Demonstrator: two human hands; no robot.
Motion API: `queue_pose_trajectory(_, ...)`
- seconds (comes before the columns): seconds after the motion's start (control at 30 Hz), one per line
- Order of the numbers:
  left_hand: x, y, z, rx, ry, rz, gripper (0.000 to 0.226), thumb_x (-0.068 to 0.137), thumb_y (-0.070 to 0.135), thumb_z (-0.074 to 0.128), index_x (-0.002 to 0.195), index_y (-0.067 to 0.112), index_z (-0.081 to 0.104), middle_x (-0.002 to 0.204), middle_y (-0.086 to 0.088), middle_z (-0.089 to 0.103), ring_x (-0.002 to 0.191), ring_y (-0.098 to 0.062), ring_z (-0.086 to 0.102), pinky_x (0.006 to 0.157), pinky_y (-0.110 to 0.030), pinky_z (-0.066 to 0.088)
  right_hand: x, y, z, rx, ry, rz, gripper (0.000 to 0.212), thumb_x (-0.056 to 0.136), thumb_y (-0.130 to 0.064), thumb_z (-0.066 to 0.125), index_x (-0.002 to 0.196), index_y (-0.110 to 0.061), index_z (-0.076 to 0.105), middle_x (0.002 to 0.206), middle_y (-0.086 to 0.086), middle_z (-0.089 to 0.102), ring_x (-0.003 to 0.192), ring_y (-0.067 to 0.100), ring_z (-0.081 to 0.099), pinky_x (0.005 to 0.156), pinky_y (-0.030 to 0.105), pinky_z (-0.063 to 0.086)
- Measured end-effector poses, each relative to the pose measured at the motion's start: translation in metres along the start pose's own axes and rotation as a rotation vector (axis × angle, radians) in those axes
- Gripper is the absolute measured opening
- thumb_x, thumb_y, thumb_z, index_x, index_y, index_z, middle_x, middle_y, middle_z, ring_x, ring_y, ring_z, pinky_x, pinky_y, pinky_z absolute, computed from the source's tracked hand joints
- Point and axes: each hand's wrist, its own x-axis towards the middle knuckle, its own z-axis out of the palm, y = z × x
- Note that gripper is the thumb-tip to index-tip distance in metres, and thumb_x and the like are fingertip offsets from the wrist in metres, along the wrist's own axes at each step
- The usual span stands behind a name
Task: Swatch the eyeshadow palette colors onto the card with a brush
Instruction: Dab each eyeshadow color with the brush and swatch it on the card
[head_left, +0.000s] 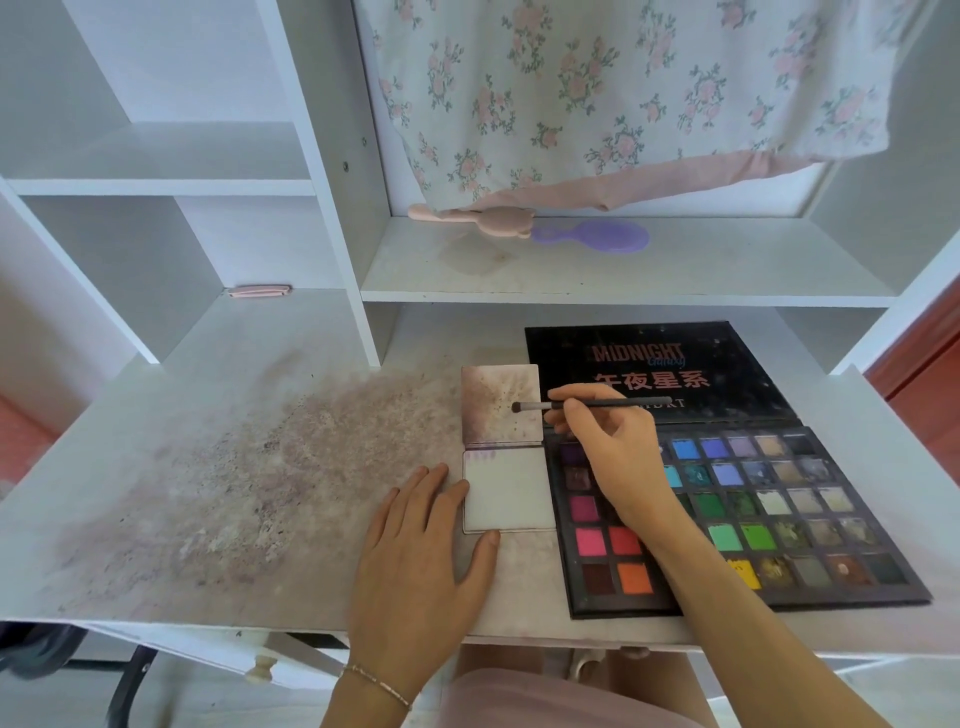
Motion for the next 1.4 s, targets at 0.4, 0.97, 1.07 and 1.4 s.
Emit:
queue_pose_trajectory(0.4, 0.001, 0.000, 0.001, -0.016, -0.002, -0.014, 0.056, 0.080, 0.051, 0.036, 0.111, 0.013, 0.065, 0.122, -0.007, 0.061, 0.115, -0.027, 0.056, 0.098, -0.043, 0.036, -0.019, 0.003, -0.095, -0.193, 0.298, 0.085, 0.020, 0.092, -0.013, 0.047, 0.081, -0.028, 0.055, 0.074, -0.009, 0.063, 0.071, 0.002, 0.062, 0.054, 0.010, 0.048)
queue_pose_trajectory(0.97, 0.002, 0.001, 0.000, -0.018, -0.042, -0.035, 0.061, 0.079, 0.053, 0.034, 0.114, 0.014, 0.063, 0.126, -0.007, 0.059, 0.117, -0.028, 0.054, 0.099, -0.046, 0.039, -0.019, 0.030, -0.111, -0.606, 0.175, 0.061, 0.008, 0.093, -0.015, 0.044, 0.088, -0.017, 0.050, 0.073, -0.008, 0.057, 0.072, 0.000, 0.055, 0.055, 0.015, 0.039)
queue_pose_trajectory(1.07, 0.002, 0.001, 0.000, -0.019, -0.049, -0.043, 0.062, 0.079, 0.055, 0.032, 0.115, 0.014, 0.063, 0.128, -0.006, 0.058, 0.119, -0.027, 0.053, 0.100, -0.045, 0.038, -0.019, 0.030, -0.111, -0.579, 0.207, 0.067, 0.009, 0.093, -0.015, 0.044, 0.087, -0.017, 0.050, 0.073, -0.007, 0.058, 0.071, 0.001, 0.056, 0.054, 0.016, 0.039)
queue_pose_trajectory(1.4, 0.001, 0.001, 0.000, -0.028, -0.029, -0.031, 0.060, 0.079, 0.053, 0.035, 0.114, 0.013, 0.064, 0.126, -0.007, 0.059, 0.117, -0.029, 0.054, 0.098, -0.046, 0.039, -0.019, 0.030, -0.111, -0.560, 0.218, 0.048, 0.010, 0.093, -0.015, 0.045, 0.086, -0.019, 0.051, 0.074, -0.005, 0.060, 0.074, 0.001, 0.057, 0.056, 0.017, 0.042)
